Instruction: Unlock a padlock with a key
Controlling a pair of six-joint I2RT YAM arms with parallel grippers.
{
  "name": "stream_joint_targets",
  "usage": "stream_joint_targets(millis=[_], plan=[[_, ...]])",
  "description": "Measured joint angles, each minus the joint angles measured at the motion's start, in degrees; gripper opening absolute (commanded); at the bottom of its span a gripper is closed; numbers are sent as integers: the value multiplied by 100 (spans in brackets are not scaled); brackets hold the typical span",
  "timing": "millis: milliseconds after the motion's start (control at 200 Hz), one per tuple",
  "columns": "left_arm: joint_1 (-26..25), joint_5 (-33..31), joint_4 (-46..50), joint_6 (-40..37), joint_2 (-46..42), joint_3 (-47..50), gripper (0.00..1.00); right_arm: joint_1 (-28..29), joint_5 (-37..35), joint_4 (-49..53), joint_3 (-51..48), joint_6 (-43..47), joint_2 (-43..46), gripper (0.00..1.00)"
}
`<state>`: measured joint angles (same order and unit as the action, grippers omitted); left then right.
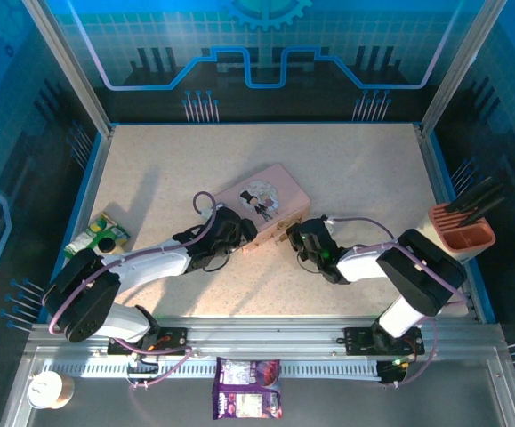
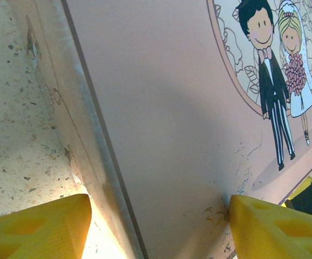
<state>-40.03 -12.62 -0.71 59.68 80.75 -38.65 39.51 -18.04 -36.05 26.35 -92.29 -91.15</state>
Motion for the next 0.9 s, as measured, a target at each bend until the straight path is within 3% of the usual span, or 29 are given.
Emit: stream_joint_targets(millis=[215, 545, 705, 901], plan=[[138, 210, -9, -114, 0, 0, 69, -282, 9, 782, -42, 798, 787, 0], [715, 870, 201, -903, 393, -492, 69, -918, 114, 3434, 490, 3755, 2706, 0], [870, 741, 651, -1349, 470, -800, 71, -957, 243, 4760, 1025, 5101, 2933, 0], [876, 199, 1432, -1928, 90, -901, 74, -931, 328, 6026, 1445, 6019, 2892, 0]])
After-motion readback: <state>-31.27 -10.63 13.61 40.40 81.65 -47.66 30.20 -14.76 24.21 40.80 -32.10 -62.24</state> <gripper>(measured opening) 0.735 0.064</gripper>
